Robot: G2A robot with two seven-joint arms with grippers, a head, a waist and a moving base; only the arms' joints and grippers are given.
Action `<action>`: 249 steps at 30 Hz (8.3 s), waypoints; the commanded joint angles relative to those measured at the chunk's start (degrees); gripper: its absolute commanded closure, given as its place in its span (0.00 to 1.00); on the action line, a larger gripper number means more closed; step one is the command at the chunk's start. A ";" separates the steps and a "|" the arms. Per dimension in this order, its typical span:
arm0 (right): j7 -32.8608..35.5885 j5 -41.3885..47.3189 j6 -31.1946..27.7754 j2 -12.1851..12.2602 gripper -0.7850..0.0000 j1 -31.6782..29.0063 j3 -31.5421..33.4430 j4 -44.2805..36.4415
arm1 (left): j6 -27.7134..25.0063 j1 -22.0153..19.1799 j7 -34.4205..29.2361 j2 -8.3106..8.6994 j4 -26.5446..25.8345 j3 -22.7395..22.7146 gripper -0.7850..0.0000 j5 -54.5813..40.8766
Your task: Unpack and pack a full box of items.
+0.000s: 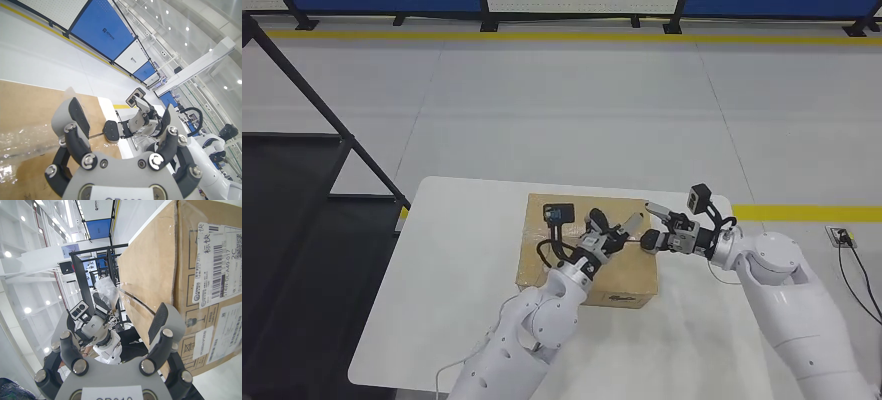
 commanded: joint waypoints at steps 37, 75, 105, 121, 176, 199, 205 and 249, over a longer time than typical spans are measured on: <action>-2.51 -5.43 1.03 0.29 0.00 2.08 -2.03 -2.39 | -4.58 10.18 -7.32 2.02 -15.68 -24.57 0.00 -10.16; -15.51 -44.12 19.10 -0.24 0.00 5.41 -14.70 -27.06 | -10.03 19.40 -12.28 4.89 -16.53 -38.74 0.00 -21.28; 4.81 -77.30 15.18 -6.26 0.30 21.30 -33.11 -21.62 | -12.58 22.90 -14.58 6.35 -17.71 -40.59 0.00 -25.41; 5.28 -74.17 11.24 -10.48 0.52 24.56 -35.58 -12.25 | -11.68 21.93 -14.47 6.92 -16.80 -40.09 0.00 -25.57; -24.00 -80.94 22.75 -8.39 1.00 -8.22 -13.51 -35.94 | -6.71 7.80 -26.70 7.59 -5.39 -25.59 0.00 -24.29; -30.23 -82.18 20.91 -9.94 0.91 -12.03 -12.30 -34.54 | -5.67 5.64 -25.63 7.61 -0.69 -23.18 0.00 -24.68; -30.25 -81.87 20.61 -10.32 0.55 -12.45 -11.69 -33.89 | -5.74 5.58 -25.67 7.68 -0.50 -22.86 0.00 -24.61; -8.03 -50.88 11.93 -13.00 0.00 4.25 -5.50 -19.63 | -6.42 6.67 -25.30 8.21 -1.44 -21.97 0.00 -25.88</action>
